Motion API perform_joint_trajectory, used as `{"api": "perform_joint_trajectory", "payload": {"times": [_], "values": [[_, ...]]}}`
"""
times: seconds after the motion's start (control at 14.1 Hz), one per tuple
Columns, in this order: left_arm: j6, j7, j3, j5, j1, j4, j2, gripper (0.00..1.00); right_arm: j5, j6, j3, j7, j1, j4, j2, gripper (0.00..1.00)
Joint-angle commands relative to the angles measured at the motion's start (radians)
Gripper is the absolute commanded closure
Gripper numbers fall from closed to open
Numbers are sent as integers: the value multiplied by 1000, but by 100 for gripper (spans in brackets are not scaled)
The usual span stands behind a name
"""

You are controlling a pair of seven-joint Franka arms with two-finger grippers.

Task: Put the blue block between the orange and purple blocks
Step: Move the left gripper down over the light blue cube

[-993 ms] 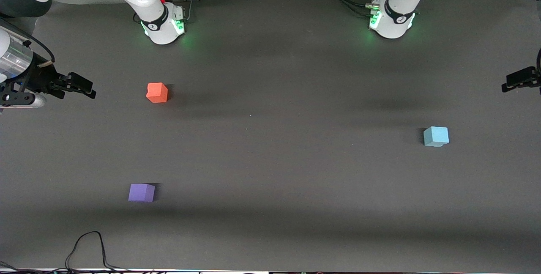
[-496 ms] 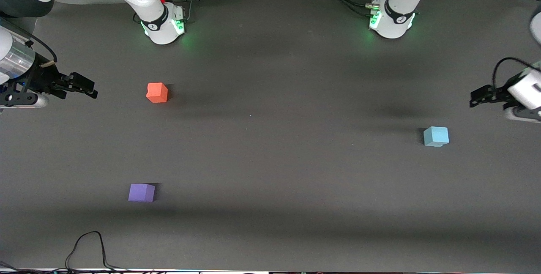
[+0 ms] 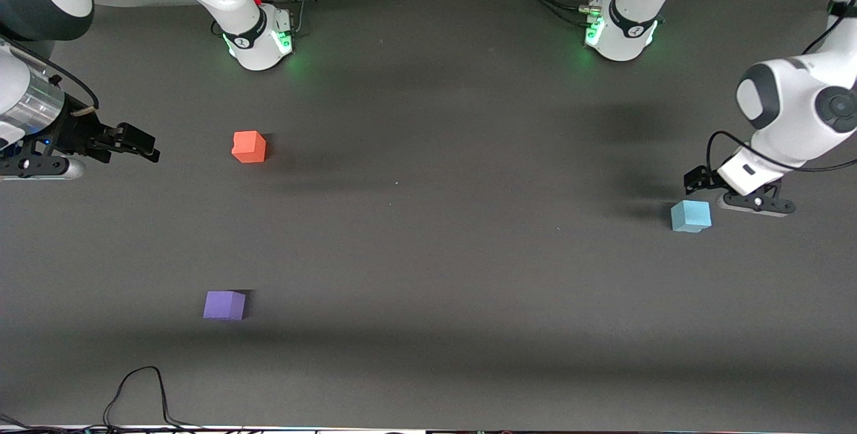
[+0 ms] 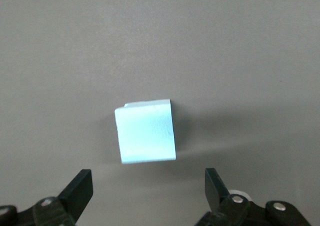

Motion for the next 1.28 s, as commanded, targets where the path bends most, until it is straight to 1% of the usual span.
{"api": "perform_joint_trajectory", "payload": {"times": [0.0, 0.14, 0.28, 0.5, 0.71, 0.78, 0.85, 0.92, 0.99, 1.13, 1.21], "values": [[120, 10, 9, 12, -9, -21, 71, 0, -1, 14, -4, -21, 6, -3, 2, 0], [180, 8, 9, 12, -9, -19, 123, 0, 1, 17, -4, -21, 8, -3, 2, 0], [209, 2, 9, 10, -11, -9, 164, 0, 1, 19, -4, -21, 8, -7, 2, 0], [204, 7, 11, 12, -8, 24, 194, 0, 1, 19, -4, -21, 8, -6, 2, 0], [200, 7, 11, 12, -6, 42, 209, 2, 1, 17, -4, -21, 6, -6, 0, 0], [200, 7, 11, 12, -6, 45, 210, 7, 1, 17, -4, -21, 6, -6, -1, 1], [200, 5, 11, 12, -6, 45, 210, 20, 2, 17, -4, -21, 6, -6, -1, 2], [200, 5, 11, 12, -5, 47, 212, 37, 2, 19, -4, -21, 6, -6, -1, 2], [200, 5, 11, 12, -2, 47, 213, 48, 1, 17, -4, -22, 6, -6, -1, 3], [198, 4, 11, 12, -3, 50, 213, 59, 2, 17, -4, -22, 6, -6, -1, 4], [195, 2, 11, 12, -2, 53, 213, 61, 1, 17, -4, -22, 6, -6, -1, 4]]}}
